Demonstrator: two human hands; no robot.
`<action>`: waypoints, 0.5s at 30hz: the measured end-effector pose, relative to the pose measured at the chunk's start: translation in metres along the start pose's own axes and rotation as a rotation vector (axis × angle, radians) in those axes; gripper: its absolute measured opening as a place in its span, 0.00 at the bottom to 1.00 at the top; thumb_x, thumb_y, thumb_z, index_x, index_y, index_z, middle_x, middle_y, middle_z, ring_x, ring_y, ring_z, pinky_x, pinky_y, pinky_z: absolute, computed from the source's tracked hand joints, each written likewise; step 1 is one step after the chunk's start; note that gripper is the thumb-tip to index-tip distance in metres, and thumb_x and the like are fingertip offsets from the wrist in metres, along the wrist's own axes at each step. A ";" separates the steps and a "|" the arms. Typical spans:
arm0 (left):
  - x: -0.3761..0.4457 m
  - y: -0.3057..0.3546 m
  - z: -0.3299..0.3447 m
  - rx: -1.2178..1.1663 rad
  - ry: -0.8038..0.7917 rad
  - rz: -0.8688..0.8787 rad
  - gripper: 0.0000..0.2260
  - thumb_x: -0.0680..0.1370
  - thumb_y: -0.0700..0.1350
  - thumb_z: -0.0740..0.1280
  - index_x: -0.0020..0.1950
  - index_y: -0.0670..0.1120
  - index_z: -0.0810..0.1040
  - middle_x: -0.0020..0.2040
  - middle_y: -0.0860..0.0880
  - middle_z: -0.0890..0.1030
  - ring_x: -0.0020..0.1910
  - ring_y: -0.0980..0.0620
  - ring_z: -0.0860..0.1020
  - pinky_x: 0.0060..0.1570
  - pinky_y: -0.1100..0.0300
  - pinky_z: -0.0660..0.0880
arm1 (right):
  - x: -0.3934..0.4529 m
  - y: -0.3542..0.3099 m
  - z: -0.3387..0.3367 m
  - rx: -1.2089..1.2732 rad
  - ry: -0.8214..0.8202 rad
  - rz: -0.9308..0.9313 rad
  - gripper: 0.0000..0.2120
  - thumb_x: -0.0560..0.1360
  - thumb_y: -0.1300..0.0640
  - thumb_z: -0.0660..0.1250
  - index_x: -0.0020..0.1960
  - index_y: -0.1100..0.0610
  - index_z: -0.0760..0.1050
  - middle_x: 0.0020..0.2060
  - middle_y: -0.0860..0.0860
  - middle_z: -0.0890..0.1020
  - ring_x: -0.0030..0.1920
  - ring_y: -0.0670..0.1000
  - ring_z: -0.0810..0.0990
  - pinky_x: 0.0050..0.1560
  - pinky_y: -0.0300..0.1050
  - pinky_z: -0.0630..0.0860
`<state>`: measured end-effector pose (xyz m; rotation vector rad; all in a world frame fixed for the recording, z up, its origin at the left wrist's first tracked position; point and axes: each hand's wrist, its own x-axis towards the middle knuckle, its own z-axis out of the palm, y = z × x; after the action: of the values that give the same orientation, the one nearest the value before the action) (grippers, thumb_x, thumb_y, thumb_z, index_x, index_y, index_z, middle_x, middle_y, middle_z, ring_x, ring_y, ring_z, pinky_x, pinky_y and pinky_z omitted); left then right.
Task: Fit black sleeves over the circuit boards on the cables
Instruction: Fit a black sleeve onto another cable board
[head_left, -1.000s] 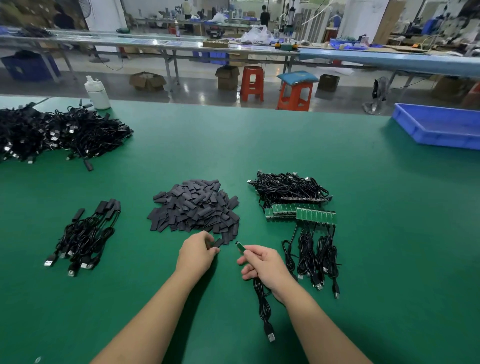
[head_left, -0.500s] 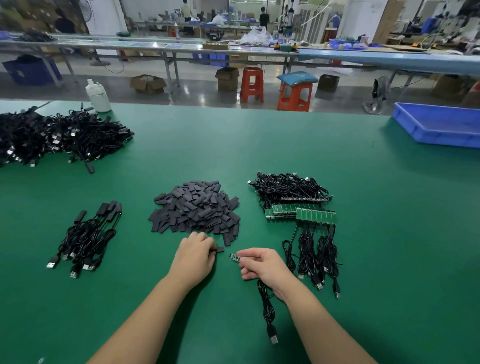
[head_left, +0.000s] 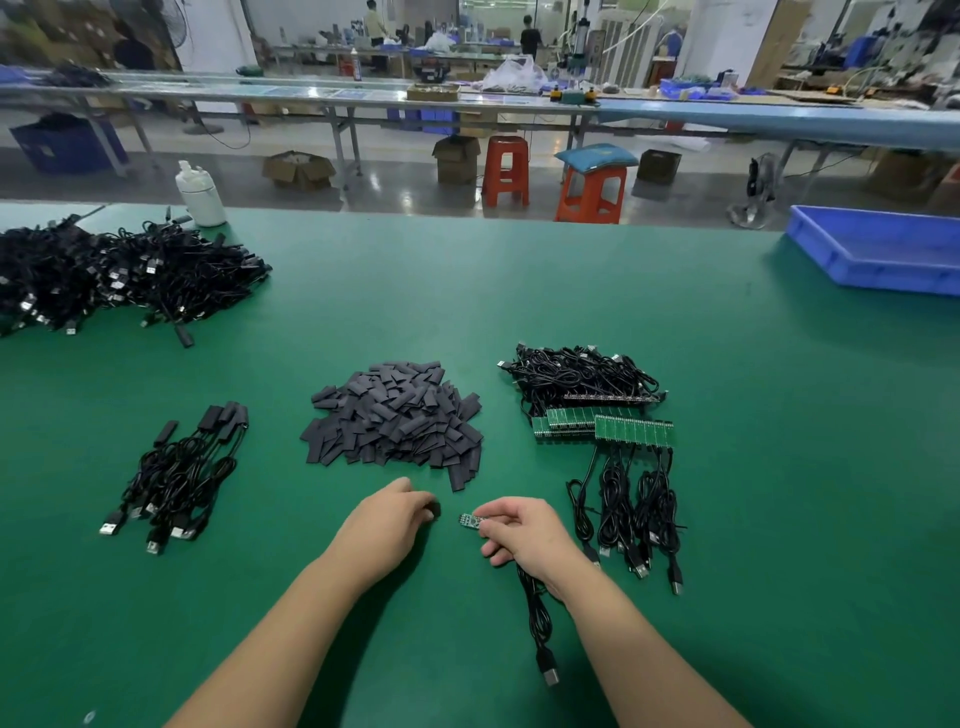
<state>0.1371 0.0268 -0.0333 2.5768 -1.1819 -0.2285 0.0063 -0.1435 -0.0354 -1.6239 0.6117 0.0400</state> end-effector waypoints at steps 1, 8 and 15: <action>0.000 -0.001 0.001 0.015 -0.025 0.007 0.10 0.82 0.50 0.61 0.60 0.51 0.78 0.47 0.51 0.71 0.46 0.48 0.76 0.46 0.55 0.73 | 0.000 0.000 0.000 -0.002 -0.001 -0.001 0.08 0.78 0.66 0.67 0.51 0.54 0.80 0.33 0.52 0.83 0.33 0.48 0.82 0.38 0.40 0.81; -0.003 0.000 -0.004 0.103 0.015 -0.014 0.11 0.81 0.52 0.62 0.61 0.55 0.78 0.51 0.53 0.76 0.51 0.49 0.78 0.45 0.57 0.74 | 0.000 0.000 -0.001 0.005 -0.016 -0.001 0.09 0.78 0.65 0.68 0.52 0.53 0.81 0.38 0.54 0.85 0.37 0.49 0.83 0.42 0.42 0.82; -0.013 0.012 0.001 -0.340 0.130 0.002 0.07 0.77 0.46 0.71 0.54 0.52 0.84 0.45 0.58 0.80 0.46 0.58 0.78 0.50 0.60 0.74 | -0.002 -0.001 -0.004 0.079 -0.029 -0.004 0.08 0.78 0.66 0.68 0.51 0.54 0.81 0.40 0.56 0.84 0.36 0.49 0.82 0.41 0.41 0.82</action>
<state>0.1192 0.0289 -0.0301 2.2583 -1.0020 -0.2357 0.0037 -0.1462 -0.0330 -1.5459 0.5802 0.0362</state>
